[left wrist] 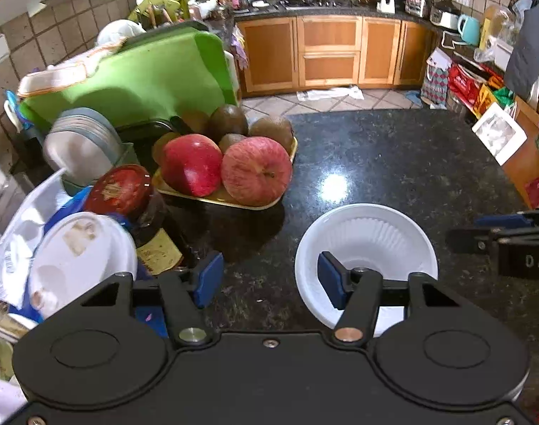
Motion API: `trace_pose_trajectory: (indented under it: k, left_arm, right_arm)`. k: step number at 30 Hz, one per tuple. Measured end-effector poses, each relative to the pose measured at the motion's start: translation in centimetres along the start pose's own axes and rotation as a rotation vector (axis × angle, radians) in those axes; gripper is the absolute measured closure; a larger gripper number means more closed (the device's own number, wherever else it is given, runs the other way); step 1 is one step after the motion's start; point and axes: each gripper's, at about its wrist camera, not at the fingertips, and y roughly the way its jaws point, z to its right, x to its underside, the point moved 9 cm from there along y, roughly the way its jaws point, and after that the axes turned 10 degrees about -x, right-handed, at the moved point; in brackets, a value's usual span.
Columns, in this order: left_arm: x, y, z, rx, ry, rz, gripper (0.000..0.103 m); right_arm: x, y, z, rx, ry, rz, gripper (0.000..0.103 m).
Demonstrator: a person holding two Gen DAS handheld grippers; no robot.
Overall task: Organize plates and bowls
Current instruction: 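Move the open left gripper to the rim of the white ribbed bowl, then close the left gripper on the white ribbed bowl rim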
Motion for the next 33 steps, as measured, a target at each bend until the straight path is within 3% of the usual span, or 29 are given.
trace_pose_trajectory:
  k: [15,33]
  left_arm:
    - [-0.5,3.2,1.1,0.064,0.009,-0.053,0.041]
    - [0.1,5.2,1.4,0.075,0.008,-0.106,0.049]
  right_arm:
    - [0.2,4.5,-0.4,0.065,-0.034,-0.051,0.062]
    - [0.7,5.6,-0.6,0.084,-0.052,-0.083,0.072]
